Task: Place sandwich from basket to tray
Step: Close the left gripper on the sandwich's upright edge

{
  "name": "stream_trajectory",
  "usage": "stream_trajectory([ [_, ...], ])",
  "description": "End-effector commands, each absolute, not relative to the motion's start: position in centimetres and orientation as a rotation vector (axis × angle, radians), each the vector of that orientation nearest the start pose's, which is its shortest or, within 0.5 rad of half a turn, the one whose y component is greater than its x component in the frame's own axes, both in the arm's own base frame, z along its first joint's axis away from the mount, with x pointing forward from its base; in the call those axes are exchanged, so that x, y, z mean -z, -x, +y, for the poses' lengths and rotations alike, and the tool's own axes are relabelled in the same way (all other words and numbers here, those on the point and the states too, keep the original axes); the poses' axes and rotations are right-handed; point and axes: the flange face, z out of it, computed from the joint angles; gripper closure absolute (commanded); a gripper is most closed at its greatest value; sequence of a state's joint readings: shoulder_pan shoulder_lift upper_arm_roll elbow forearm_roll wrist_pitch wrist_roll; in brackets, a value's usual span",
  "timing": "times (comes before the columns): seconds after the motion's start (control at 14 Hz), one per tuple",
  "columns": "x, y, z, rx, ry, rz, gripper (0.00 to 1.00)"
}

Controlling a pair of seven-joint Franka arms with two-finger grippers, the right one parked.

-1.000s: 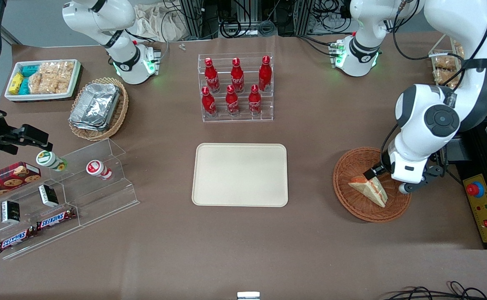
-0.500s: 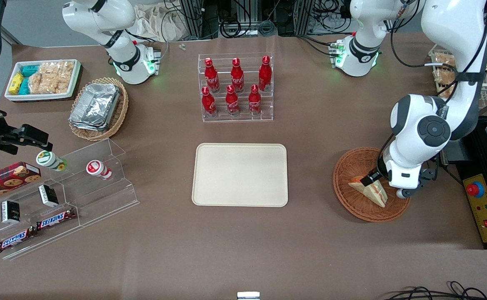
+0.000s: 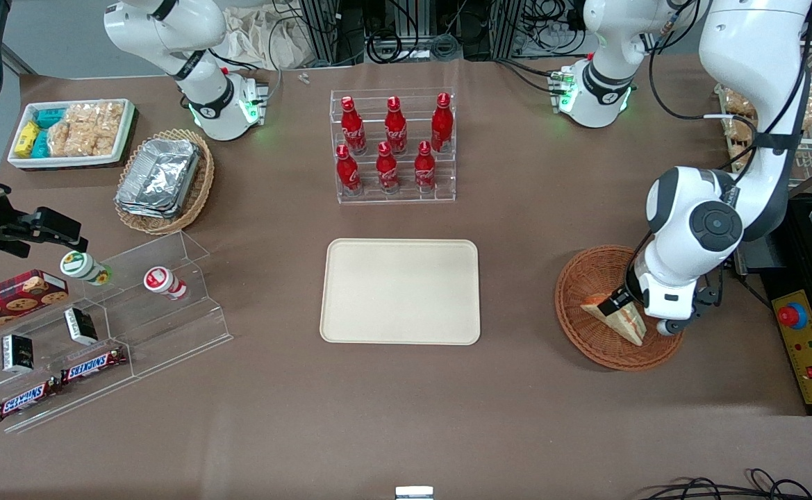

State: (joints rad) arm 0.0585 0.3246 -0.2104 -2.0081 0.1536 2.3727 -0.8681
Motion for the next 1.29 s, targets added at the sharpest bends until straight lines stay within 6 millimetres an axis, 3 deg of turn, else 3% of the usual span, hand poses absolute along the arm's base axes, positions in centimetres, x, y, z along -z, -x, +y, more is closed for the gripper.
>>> stream_trajectory([
  [0.0, -29.0, -59.7, -7.7, 0.142, 2.958, -0.982, 0.01],
  [0.79, -26.3, -59.8, -7.2, 0.124, 2.962, -1.002, 0.01],
  [1.0, -25.6, -59.9, -7.2, 0.110, 2.945, -1.050, 0.05],
  [1.21, -24.9, -60.0, -7.3, 0.097, 2.929, -1.098, 0.02],
])
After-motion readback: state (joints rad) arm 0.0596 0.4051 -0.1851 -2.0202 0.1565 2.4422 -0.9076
